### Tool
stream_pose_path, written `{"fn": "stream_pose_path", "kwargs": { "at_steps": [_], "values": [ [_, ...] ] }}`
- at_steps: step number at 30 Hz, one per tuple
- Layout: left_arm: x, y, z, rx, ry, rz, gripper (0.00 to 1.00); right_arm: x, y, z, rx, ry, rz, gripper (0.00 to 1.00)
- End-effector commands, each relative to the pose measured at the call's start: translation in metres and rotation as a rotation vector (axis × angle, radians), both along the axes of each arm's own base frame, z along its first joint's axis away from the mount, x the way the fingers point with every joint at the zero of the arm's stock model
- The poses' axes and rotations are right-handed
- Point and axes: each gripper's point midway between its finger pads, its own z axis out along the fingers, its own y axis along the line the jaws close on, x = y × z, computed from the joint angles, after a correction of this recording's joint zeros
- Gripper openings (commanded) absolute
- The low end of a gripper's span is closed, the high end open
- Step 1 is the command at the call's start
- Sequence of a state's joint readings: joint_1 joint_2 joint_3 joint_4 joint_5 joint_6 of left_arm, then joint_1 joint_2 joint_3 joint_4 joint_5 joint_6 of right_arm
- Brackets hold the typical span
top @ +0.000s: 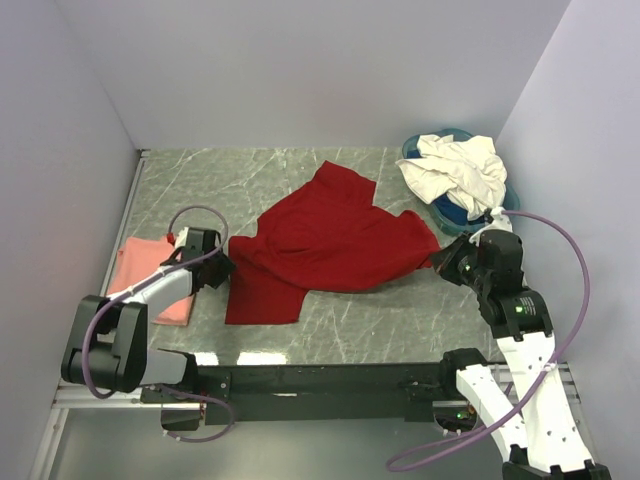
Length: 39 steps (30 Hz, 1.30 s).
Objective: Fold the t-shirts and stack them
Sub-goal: Flatten the tshirt out
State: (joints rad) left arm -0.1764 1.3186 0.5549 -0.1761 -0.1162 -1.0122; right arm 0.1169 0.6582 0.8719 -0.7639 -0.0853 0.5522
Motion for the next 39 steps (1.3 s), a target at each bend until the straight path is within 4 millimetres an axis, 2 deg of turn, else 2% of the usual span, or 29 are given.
{"fn": "stream_pose_path", "kwargs": {
  "at_steps": [1,4,7,10,12,18,23,24,25,31,36,39],
  "values": [
    [0.022,-0.008,0.013,-0.022,-0.074,-0.025,0.43,0.008,0.001,0.004,-0.004,-0.038,0.012,0.0],
    [0.025,-0.013,0.011,-0.038,-0.079,-0.039,0.37,0.009,0.001,0.003,-0.006,-0.036,0.013,0.0],
    [0.025,-0.013,0.004,-0.041,-0.05,-0.029,0.25,0.01,0.001,0.001,-0.005,-0.032,0.016,0.0],
    [0.022,-0.006,-0.002,-0.014,-0.013,0.008,0.01,0.01,0.005,0.0,0.007,-0.03,0.034,0.0],
    [0.021,0.002,-0.004,0.001,0.003,0.052,0.01,0.012,0.01,-0.002,0.022,-0.032,0.052,0.0],
    [0.015,0.032,-0.006,-0.007,0.042,0.178,0.01,0.016,0.039,-0.018,0.094,-0.001,0.148,0.0],
    [-0.002,0.063,-0.007,0.011,0.062,0.294,0.01,0.021,0.055,-0.028,0.097,0.021,0.18,0.0],
    [-0.005,0.064,-0.004,0.014,0.054,0.297,0.01,0.021,0.059,-0.029,0.098,0.024,0.192,0.0],
    [-0.007,0.079,-0.004,0.016,0.054,0.349,0.01,0.023,0.061,-0.03,0.097,0.032,0.195,0.0],
    [-0.017,0.115,-0.002,0.013,0.054,0.448,0.01,0.028,0.073,-0.034,0.086,0.046,0.224,0.0],
    [-0.021,0.13,0.005,0.03,0.04,0.509,0.01,0.03,0.078,-0.038,0.072,0.06,0.239,0.0],
    [-0.02,0.13,0.01,0.023,0.02,0.501,0.01,0.03,0.073,-0.039,0.048,0.064,0.22,0.0]
  ]
}}
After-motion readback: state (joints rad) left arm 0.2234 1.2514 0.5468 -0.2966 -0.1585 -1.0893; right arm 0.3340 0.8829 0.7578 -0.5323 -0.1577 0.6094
